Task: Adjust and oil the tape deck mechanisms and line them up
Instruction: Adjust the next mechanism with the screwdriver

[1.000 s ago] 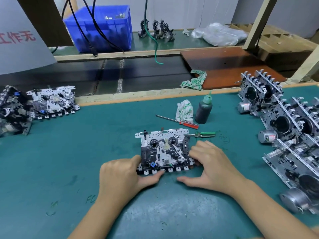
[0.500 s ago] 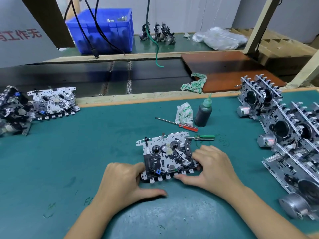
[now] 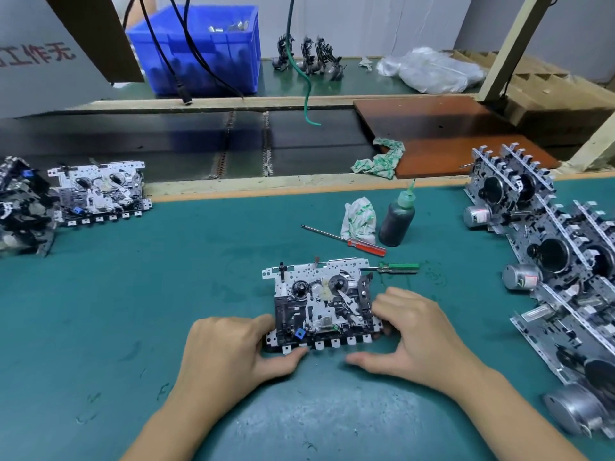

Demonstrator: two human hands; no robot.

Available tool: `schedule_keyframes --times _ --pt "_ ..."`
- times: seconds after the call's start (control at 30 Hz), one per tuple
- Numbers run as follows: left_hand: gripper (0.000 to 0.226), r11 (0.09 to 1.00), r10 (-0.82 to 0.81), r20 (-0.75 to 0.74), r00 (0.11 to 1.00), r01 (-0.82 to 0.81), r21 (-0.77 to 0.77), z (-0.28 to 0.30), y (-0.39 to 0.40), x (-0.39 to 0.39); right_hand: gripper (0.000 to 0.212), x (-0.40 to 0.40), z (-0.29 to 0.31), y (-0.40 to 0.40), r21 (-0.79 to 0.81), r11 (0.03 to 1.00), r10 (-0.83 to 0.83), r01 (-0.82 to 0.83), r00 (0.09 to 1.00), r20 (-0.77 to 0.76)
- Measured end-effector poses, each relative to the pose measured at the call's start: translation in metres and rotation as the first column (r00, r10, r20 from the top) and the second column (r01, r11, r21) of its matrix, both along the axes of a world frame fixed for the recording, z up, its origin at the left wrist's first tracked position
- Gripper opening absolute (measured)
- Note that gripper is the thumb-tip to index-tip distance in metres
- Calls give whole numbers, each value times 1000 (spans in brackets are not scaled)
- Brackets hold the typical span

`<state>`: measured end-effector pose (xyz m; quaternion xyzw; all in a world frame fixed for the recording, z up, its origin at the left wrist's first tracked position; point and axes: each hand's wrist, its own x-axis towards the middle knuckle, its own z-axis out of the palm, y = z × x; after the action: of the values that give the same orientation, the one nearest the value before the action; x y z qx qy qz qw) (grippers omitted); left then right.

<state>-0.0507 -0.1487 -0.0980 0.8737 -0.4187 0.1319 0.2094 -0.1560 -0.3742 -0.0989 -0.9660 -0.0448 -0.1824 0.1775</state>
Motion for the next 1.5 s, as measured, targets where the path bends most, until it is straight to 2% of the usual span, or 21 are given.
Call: schedule_keyframes --times 0.23,0.33,0.47,0.7,0.93,1.07,1.17,1.27,1.33,1.4,1.5 --pt "57 999 -33 -12 999 33 36 -1 -2 2 50 1 -2 3 -54 998 -33 34 999 30" --pt "64 997 67 -37 997 -66 38 1 -8 -4 48 2 -2 5 -52 998 -39 41 998 45" --pt "63 985 171 -23 985 -170 24 1 -16 -12 54 0 -1 2 15 1000 -21 21 1000 -6" --pt "68 997 71 -54 996 -70 15 2 -11 -4 51 1 1 5 -43 998 -42 42 999 9" --pt "63 999 18 -32 999 -17 27 2 -7 -6 48 0 2 6 -74 995 -59 60 998 17" --pt "59 994 -101 33 994 99 55 1 -5 -8 52 -2 5 11 -48 977 -207 209 977 39" --pt "56 997 -76 29 997 76 23 2 -7 -10 52 -3 5 12 -55 971 -231 231 973 16" --pt "55 999 -35 11 999 35 2 2 -7 -10 49 -4 6 6 -19 992 -126 125 992 -28" --pt "59 1000 -6 -9 1000 6 4 4 -6 -9 49 -5 7 8 -14 994 -111 110 993 -35" --pt "69 999 36 -40 999 -37 -30 9 -4 -8 50 -5 12 12 94 987 -122 127 991 -58" --pt "75 958 58 -126 990 -91 -271 17 -4 -12 54 -5 20 15 334 931 -113 145 987 -113"
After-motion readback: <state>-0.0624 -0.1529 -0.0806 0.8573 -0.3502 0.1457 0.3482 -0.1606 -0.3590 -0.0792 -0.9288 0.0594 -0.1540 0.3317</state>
